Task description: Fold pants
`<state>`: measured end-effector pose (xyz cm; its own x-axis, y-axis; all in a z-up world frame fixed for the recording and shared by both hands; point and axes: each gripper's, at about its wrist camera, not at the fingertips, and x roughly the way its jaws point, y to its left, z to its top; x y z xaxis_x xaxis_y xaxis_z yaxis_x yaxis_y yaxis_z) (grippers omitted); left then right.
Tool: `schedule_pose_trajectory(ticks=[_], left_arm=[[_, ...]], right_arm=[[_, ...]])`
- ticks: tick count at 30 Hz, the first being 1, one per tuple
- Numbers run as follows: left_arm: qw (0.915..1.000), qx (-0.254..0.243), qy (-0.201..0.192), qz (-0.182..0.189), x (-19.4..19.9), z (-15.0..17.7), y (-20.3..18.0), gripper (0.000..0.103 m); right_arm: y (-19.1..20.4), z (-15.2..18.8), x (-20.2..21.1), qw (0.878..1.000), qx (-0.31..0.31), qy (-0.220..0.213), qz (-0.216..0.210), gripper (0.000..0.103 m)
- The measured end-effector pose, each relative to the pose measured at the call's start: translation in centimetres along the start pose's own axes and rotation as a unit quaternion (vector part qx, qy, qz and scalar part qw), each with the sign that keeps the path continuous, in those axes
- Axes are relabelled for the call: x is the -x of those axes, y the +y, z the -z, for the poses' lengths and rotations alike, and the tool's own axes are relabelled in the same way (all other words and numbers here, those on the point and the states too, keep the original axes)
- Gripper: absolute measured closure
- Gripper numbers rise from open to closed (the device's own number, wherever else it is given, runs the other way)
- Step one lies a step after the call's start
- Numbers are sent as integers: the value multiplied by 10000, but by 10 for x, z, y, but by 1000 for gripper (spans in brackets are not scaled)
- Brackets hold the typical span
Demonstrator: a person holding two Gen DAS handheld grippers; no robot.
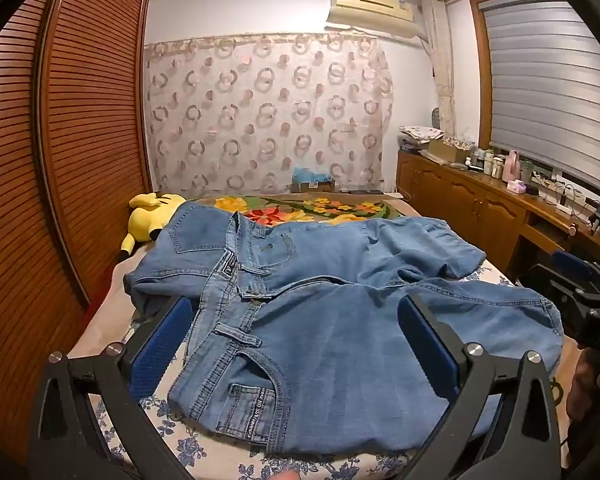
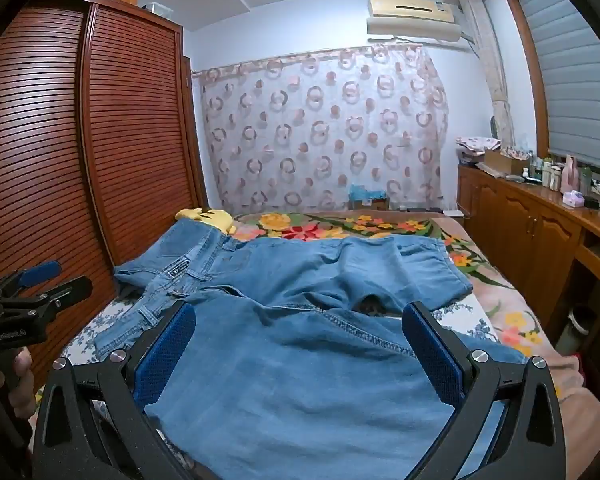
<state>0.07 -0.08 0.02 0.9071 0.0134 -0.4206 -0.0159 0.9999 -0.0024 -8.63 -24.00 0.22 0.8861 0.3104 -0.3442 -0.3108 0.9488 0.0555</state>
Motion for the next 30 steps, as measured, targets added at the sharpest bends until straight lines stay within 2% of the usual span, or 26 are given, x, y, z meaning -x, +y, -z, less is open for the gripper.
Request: schedule_pose_trajectory(ticks=[21,30], left_arm=[[10000,1,-32,8,-2,0,-1,0],[10000,-5,-29,21,-13,3,16,0]], right_arm=[[0,0,0,10000,-73,-9,-34,0],[0,-1,1,10000,-73,-15,-39,0]])
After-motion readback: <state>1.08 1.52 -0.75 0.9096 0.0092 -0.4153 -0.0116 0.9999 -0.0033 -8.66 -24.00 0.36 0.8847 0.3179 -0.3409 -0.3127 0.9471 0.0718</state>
